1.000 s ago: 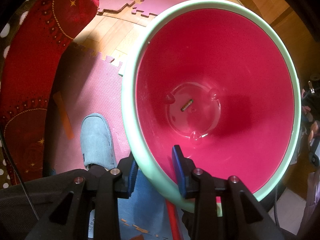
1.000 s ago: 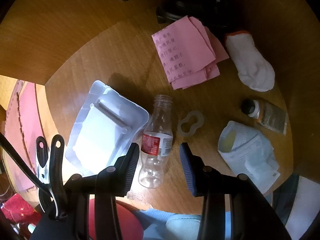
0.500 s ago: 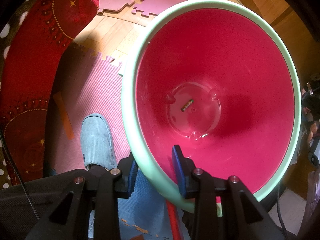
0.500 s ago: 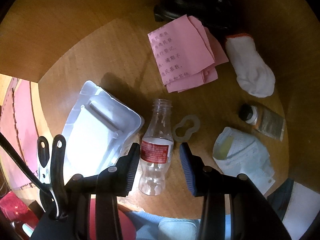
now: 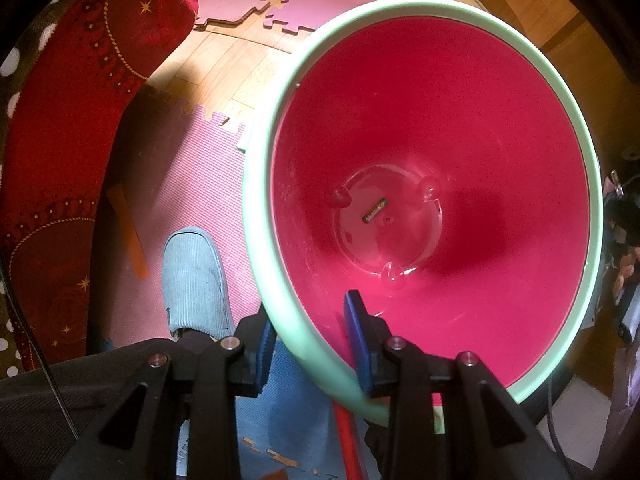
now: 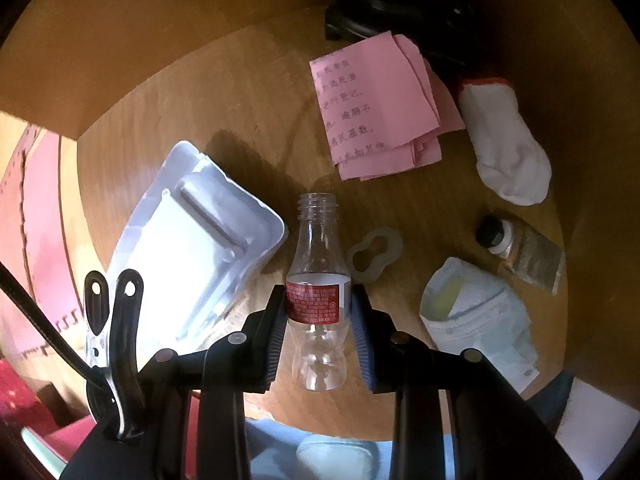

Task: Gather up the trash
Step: 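Close the right tool around the red-labelled plastic bottle, then carry the bottle with the right tool over the red bucket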

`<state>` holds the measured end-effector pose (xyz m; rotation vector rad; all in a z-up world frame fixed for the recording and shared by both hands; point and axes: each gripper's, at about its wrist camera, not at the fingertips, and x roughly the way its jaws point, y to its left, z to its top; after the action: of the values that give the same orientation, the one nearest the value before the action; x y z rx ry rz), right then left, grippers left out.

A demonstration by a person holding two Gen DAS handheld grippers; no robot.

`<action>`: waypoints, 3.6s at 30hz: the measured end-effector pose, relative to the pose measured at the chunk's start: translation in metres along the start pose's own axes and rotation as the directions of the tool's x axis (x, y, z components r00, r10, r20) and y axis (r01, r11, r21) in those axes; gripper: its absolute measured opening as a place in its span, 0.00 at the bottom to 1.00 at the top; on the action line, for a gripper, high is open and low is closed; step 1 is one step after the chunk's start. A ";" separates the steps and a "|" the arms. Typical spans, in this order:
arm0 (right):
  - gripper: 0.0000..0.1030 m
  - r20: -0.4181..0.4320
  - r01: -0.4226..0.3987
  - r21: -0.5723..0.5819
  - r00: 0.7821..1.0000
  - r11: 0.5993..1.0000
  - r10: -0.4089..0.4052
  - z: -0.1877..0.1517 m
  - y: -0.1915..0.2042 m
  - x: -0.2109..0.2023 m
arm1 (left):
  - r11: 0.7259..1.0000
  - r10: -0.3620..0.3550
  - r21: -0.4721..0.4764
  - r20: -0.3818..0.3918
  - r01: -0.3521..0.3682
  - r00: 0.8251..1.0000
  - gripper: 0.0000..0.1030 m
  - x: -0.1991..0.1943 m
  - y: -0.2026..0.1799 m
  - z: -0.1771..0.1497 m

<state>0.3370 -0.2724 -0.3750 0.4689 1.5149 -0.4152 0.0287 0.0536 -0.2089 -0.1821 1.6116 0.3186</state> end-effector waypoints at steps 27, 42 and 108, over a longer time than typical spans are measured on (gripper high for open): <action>0.31 0.077 0.052 -0.458 0.997 0.887 -0.019 -0.087 0.052 -0.043 | 1.000 -0.002 -0.002 -0.002 0.002 1.000 0.33 -0.001 -0.002 -0.001; 0.31 0.143 0.084 -0.640 0.990 0.764 0.012 -0.131 0.074 -0.099 | 1.000 -0.010 -0.001 -0.001 0.010 1.000 0.33 -0.002 -0.002 -0.001; 0.31 -0.146 -0.204 -0.928 0.969 0.312 0.198 -0.249 0.190 -0.165 | 1.000 -0.019 -0.019 -0.002 0.019 1.000 0.33 0.000 0.002 0.001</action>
<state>0.2252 0.0161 -0.2037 -0.3073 1.4041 0.7203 0.0292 0.0560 -0.2086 -0.2122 1.6085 0.3185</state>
